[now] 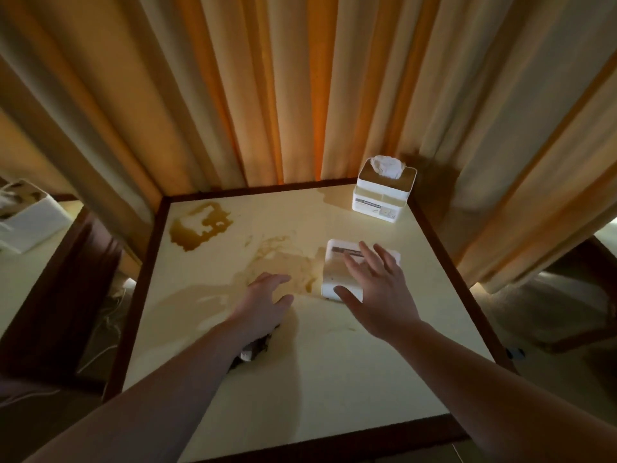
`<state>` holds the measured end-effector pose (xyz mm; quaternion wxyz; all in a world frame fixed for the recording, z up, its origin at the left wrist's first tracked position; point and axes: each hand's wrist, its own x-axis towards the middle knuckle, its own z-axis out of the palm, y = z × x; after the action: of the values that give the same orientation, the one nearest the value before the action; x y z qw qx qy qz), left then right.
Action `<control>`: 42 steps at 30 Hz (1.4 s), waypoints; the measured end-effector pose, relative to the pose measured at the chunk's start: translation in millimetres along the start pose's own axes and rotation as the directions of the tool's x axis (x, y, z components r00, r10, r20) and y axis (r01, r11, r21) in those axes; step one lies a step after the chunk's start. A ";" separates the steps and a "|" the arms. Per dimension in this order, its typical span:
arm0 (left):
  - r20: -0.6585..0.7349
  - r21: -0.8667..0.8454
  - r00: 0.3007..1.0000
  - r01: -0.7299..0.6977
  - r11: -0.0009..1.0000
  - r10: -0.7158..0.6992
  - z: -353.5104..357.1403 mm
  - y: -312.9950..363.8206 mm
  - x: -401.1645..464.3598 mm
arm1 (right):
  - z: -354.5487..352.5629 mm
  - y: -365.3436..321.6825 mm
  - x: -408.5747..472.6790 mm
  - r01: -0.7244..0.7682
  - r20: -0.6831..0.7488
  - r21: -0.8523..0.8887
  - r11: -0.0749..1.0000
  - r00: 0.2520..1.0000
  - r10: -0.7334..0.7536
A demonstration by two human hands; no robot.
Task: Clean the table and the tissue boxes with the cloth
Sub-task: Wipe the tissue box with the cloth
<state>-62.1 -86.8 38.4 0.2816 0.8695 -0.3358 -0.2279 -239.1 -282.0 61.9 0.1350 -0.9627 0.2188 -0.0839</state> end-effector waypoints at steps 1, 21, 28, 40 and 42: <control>-0.005 0.007 1.000 0.016 1.000 -0.016 -2.3 -9.7 -8.6 | 4.5 -9.0 -0.7 0.042 -0.003 0.000 0.999 0.999 -0.042; 0.198 0.008 0.975 -0.102 0.995 0.098 -58.8 -190.4 -47.7 | 143.6 -209.8 3.8 -0.118 0.536 0.115 0.986 0.844 0.038; 0.206 0.032 0.970 -0.140 0.990 0.131 -70.4 -211.8 -41.6 | 156.5 -227.6 4.6 -0.231 0.483 0.072 0.970 0.859 0.168; 0.272 0.006 0.937 -0.229 0.973 0.218 -63.4 -211.9 -32.8 | 128.3 -212.1 0.0 -0.158 0.617 0.027 0.987 0.779 0.108; 0.285 -0.005 0.928 -0.248 0.969 0.239 -58.5 -207.1 -32.1 | 125.4 -207.0 -3.5 -0.198 0.612 0.061 0.978 0.782 0.120</control>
<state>45.0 83.3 -44.9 0.2431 0.7839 -0.4813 -0.3078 -132.1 -72.9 3.9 0.2631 -0.9068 0.2392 0.2264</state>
